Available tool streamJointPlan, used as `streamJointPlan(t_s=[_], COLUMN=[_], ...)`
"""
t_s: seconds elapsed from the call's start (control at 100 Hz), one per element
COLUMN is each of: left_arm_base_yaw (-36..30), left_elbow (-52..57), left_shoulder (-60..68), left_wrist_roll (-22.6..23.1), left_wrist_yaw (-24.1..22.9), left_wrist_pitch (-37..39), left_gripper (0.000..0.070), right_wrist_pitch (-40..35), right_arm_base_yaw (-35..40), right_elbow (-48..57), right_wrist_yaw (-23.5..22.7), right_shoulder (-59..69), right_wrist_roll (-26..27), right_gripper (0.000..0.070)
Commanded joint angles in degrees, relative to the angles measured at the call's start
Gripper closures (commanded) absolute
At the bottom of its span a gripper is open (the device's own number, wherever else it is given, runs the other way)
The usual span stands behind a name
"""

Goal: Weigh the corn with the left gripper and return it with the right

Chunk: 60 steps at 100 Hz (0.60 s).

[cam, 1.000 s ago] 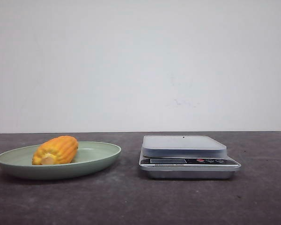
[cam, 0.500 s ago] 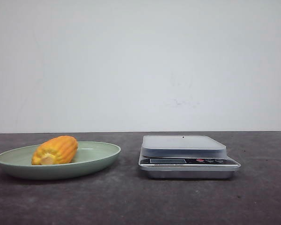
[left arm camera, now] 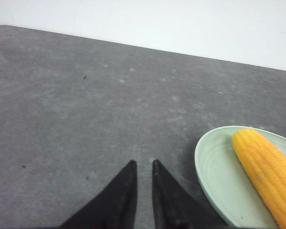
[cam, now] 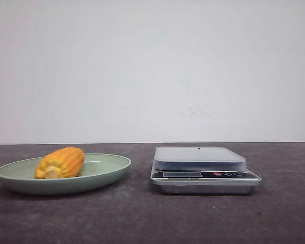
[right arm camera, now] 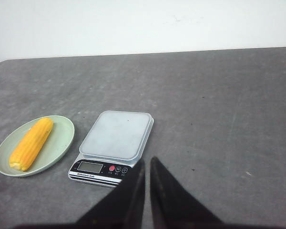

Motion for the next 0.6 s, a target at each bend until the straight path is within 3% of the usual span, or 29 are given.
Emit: streamJointPlan(t_s=[0.0, 0.2, 0.29, 0.35, 0.43, 0.59], left_arm_base_yaw=[-0.11, -0.11, -0.11, -0.11, -0.11, -0.11], left_elbow=[-0.81, -0.81, -0.81, -0.81, -0.81, -0.81], left_shoulder=[-0.04, -0.04, -0.04, -0.04, -0.04, -0.04], left_wrist_roll=[0.52, 0.52, 0.52, 0.52, 0.52, 0.52], left_wrist_yaw=[0.17, 0.15, 0.15, 0.17, 0.15, 0.17], left_wrist_pitch=[-0.24, -0.24, -0.24, -0.24, -0.24, -0.24], left_gripper=[0.069, 0.069, 0.069, 0.069, 0.069, 0.069], right_wrist_pitch=[0.55, 0.55, 1.99, 6.51, 15.56, 38.07], right_arm_base_yaw=[0.11, 0.11, -0.02, -2.47, -7.65, -18.29], right_elbow=[0.59, 0.59, 0.66, -0.33, -4.33, -22.14], right_wrist_yaw=[0.02, 0.02, 0.66, 1.88, 0.2, -4.55], right_shoulder=[-0.15, -0.15, -0.2, -1.05, -2.16, -7.37], right_wrist_roll=[0.46, 0.33, -5.14, -7.28, -9.68, -12.5], right_gripper=[0.0688, 0.0688, 0.0688, 0.0688, 0.0688, 0.0688])
